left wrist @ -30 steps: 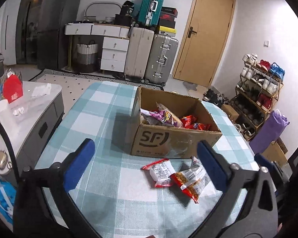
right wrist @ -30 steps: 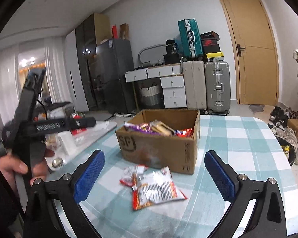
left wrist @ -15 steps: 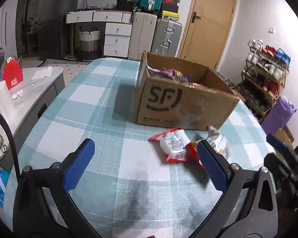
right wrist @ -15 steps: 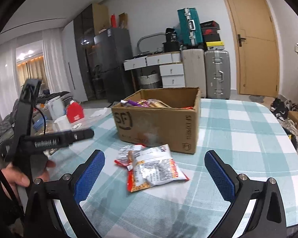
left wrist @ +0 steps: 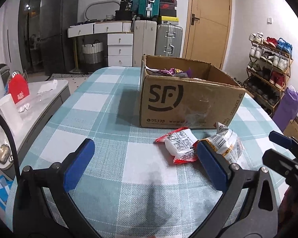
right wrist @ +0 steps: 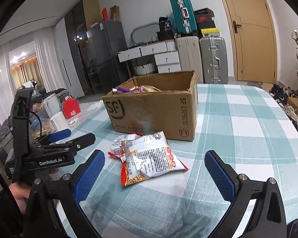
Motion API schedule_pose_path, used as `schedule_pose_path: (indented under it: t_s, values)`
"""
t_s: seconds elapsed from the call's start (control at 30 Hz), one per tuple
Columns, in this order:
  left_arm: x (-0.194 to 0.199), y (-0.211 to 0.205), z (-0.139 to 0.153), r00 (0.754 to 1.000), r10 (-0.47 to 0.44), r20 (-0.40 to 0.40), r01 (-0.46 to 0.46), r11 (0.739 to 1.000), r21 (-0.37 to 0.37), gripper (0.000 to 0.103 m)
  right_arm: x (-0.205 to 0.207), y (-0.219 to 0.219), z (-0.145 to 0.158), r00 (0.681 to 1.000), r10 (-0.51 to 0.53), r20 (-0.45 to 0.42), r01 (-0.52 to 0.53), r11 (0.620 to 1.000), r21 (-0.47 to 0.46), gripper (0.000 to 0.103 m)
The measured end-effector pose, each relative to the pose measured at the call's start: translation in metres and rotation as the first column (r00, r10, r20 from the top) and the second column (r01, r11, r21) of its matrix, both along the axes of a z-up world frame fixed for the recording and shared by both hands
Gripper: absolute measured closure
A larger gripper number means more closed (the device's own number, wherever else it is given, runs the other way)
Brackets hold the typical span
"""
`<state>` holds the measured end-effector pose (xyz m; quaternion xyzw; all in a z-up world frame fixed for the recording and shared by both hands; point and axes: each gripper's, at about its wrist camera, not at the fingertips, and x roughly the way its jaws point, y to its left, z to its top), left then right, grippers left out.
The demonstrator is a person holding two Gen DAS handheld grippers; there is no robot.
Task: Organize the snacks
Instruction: 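Grasp the white chip bag with right tool while left tool grasps the white-red pack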
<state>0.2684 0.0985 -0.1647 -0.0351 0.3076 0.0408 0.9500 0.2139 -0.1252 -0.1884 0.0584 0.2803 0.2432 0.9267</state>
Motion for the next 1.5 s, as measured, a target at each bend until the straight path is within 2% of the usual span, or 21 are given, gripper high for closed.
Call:
schedule_pose_path:
  t_s: [0.23, 0.33, 0.5, 0.57, 0.73, 0.87, 0.93, 1.0, 1.13, 1.27, 1.37, 1.5]
  values:
    - [0.001, -0.009, 0.000, 1.000, 0.002, -0.010, -0.002, 0.999, 0.042, 0.000, 0.015, 0.007, -0.008, 0.997, 0.038, -0.072, -0.039, 0.999, -0.014, 0.001]
    - [0.001, -0.005, 0.001, 1.000, 0.002, 0.001, -0.002, 1.000, 0.031, 0.000, 0.029, 0.014, -0.013, 0.993, 0.057, -0.103, -0.064, 0.995, -0.073, 0.001]
    - [-0.004, -0.004, 0.002, 1.000, 0.011, -0.010, -0.011, 1.000, 0.024, 0.000, 0.041, 0.028, -0.015, 0.989, 0.121, -0.081, -0.131, 0.982, -0.136, 0.001]
    - [-0.004, -0.001, 0.002, 1.000, 0.014, -0.015, -0.014, 1.000, 0.011, 0.000, 0.050, 0.038, -0.018, 0.984, 0.146, -0.103, -0.161, 0.974, -0.162, 0.001]
    - [-0.001, 0.009, -0.001, 0.999, 0.030, -0.030, -0.031, 0.999, -0.030, 0.000, 0.067, 0.047, -0.028, 0.967, 0.174, -0.184, -0.203, 0.967, -0.155, 0.001]
    - [-0.001, 0.014, -0.003, 0.999, 0.040, -0.034, -0.042, 0.998, -0.046, 0.000, 0.071, 0.050, -0.031, 0.964, 0.174, -0.202, -0.208, 0.965, -0.159, 0.002]
    - [-0.001, 0.016, -0.003, 0.999, 0.042, -0.031, -0.043, 0.998, -0.048, 0.000, 0.072, 0.050, -0.033, 0.964, 0.163, -0.211, -0.201, 0.965, -0.170, 0.004]
    - [-0.001, 0.016, -0.003, 0.999, 0.041, -0.033, -0.042, 0.998, -0.046, 0.000, 0.075, 0.051, -0.035, 0.960, 0.167, -0.225, -0.206, 0.964, -0.166, 0.015]
    - [-0.003, 0.015, -0.002, 0.999, 0.040, -0.033, -0.041, 0.998, -0.042, 0.000, 0.076, 0.049, -0.036, 0.960, 0.164, -0.227, -0.202, 0.967, -0.157, 0.021]
    - [-0.003, 0.015, -0.002, 0.999, 0.040, -0.037, -0.041, 0.998, -0.043, 0.000, 0.072, 0.051, -0.033, 0.970, 0.136, -0.203, -0.175, 0.966, -0.190, 0.031]
    - [-0.004, 0.013, 0.000, 0.998, 0.043, -0.037, -0.044, 0.998, -0.043, 0.000, 0.072, 0.049, -0.033, 0.970, 0.135, -0.201, -0.172, 0.969, -0.178, 0.039]
    - [-0.004, 0.014, 0.000, 0.998, 0.044, -0.034, -0.045, 0.998, -0.041, 0.000, 0.070, 0.042, -0.030, 0.973, 0.123, -0.194, -0.155, 0.976, -0.156, 0.044]
